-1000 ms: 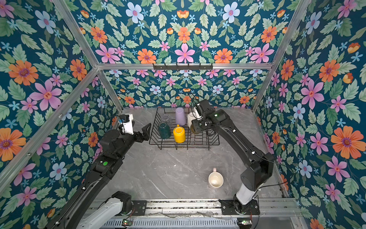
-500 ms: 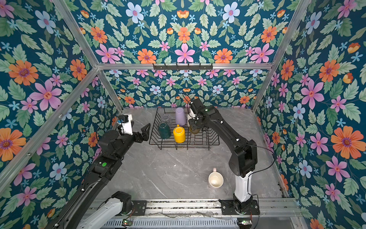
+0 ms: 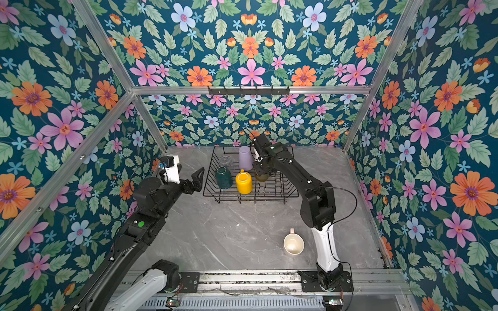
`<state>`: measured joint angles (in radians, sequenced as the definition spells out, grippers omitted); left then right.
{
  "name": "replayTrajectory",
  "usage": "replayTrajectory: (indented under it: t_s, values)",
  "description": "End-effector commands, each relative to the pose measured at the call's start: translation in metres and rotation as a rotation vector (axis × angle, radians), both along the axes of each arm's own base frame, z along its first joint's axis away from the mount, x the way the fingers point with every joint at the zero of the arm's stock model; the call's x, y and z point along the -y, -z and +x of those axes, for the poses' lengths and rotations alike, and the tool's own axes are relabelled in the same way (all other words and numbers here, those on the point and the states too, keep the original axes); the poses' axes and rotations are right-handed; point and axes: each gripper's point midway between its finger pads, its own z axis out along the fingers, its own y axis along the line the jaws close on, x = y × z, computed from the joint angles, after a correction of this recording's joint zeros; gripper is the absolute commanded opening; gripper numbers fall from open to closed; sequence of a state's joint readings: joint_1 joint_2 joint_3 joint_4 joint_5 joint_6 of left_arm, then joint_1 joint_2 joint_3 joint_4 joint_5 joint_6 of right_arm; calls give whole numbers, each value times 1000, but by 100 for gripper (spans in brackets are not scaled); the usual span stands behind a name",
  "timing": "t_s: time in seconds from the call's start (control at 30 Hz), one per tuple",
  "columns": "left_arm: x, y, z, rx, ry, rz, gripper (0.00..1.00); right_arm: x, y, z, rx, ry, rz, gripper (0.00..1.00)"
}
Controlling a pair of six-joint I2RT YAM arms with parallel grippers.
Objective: Load cups into a dish rack
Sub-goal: Place the cup upside down at the dish rack.
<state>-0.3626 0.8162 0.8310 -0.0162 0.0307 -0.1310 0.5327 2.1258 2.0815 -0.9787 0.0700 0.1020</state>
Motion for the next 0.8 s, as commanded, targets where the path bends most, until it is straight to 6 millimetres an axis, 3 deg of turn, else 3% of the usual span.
replayTrajectory:
  t_s: [0.0,0.4,0.6,0.77]
  values:
    - [1,-5,-1,15,9,-3,100,6,8,2,-9,8,-49,0]
    - [1,-3,0,9,7,-2,100,4,45,12,-62,19,-80,0]
    - [0,-3,1,9,5,-2,100,2,54,9,-91,20,-78,42]
    - [0,-3,1,8,4,-3,100,1,51,6,-88,17,-64,68]
